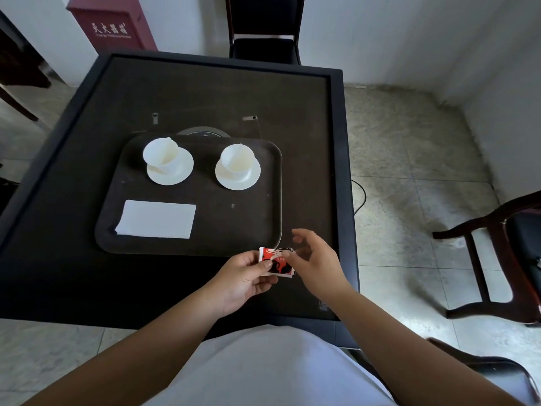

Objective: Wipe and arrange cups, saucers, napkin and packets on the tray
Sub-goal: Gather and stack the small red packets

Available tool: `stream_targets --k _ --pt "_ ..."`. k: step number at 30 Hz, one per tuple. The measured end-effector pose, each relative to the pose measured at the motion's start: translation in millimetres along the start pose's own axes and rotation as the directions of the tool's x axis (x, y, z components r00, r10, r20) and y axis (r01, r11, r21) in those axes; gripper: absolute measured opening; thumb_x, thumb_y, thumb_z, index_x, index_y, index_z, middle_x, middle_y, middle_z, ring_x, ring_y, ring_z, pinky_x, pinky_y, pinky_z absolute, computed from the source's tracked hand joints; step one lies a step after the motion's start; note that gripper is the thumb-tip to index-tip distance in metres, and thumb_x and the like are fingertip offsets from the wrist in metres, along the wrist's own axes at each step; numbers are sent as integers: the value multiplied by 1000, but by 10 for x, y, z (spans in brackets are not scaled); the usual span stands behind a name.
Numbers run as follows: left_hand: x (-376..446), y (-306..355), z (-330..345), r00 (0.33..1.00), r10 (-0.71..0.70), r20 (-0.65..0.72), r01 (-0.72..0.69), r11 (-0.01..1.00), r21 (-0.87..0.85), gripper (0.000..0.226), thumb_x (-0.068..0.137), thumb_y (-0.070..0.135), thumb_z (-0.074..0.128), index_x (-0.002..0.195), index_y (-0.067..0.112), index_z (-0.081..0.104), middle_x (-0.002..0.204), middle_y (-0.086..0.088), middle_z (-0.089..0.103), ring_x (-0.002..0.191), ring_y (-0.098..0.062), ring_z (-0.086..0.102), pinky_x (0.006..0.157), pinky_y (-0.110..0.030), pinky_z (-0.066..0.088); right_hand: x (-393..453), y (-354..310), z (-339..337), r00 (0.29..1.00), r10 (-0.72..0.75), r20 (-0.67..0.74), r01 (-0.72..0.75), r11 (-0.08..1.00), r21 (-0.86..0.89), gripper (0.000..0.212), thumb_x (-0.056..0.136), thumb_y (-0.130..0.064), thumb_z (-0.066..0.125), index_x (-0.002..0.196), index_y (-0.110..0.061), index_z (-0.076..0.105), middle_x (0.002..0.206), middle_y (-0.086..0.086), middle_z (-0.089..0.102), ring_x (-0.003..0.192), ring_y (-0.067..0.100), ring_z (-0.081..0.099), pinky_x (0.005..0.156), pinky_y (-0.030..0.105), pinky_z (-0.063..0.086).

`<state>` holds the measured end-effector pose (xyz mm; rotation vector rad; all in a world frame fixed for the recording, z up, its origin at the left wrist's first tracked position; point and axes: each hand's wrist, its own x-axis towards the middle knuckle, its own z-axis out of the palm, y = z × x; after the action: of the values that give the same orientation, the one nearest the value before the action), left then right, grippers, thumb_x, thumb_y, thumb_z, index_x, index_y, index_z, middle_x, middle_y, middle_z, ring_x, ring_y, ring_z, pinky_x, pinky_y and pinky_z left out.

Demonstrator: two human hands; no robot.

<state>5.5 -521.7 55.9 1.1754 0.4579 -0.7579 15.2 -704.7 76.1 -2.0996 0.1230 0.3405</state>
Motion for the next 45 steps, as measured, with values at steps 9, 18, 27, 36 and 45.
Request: stream_targets --k 9,18,27,36,45 --pt "-10 -29 -57 1000 21 10 -21 999 36 23 94 16 62 116 13 65 104 -12 74 89 -21 72 71 -28 54 -79 79 -24 997 2 77 -15 986 165 25 92 -18 66 97 -43 65 83 -19 71 79 3 67 63 15 52" --pt "-160 -3 -101 998 59 -38 -56 995 82 20 94 17 63 113 14 66 102 -9 75 91 -22 72 72 -27 54 -79 48 63 991 23 134 -44 986 161 16 92 -18 66 106 -26 69 87 -9 72 77 9 68 66 21 56" --pt "-335 18 -310 987 91 -136 -80 993 86 18 93 19 65 110 18 69 100 -8 75 93 -22 72 73 -28 54 -111 -91 357 965 142 219 -199 944 264 2 89 -23 71 91 -23 71 79 -4 74 75 12 71 68 26 58" --pt "-352 165 -658 974 94 -205 -58 983 175 17 89 28 69 106 29 71 98 3 73 95 -15 65 76 -31 48 5 -342 634 952 216 216 -278 907 317 2 89 -19 70 90 -20 72 77 -3 74 72 10 70 59 16 51" --pt "-141 494 -1042 973 95 -211 -26 951 308 17 92 23 66 108 22 70 102 -1 72 95 -16 63 73 -29 48 245 -562 931 940 298 163 -336 889 312 5 89 -24 71 86 -24 74 80 1 73 70 12 66 71 29 57"
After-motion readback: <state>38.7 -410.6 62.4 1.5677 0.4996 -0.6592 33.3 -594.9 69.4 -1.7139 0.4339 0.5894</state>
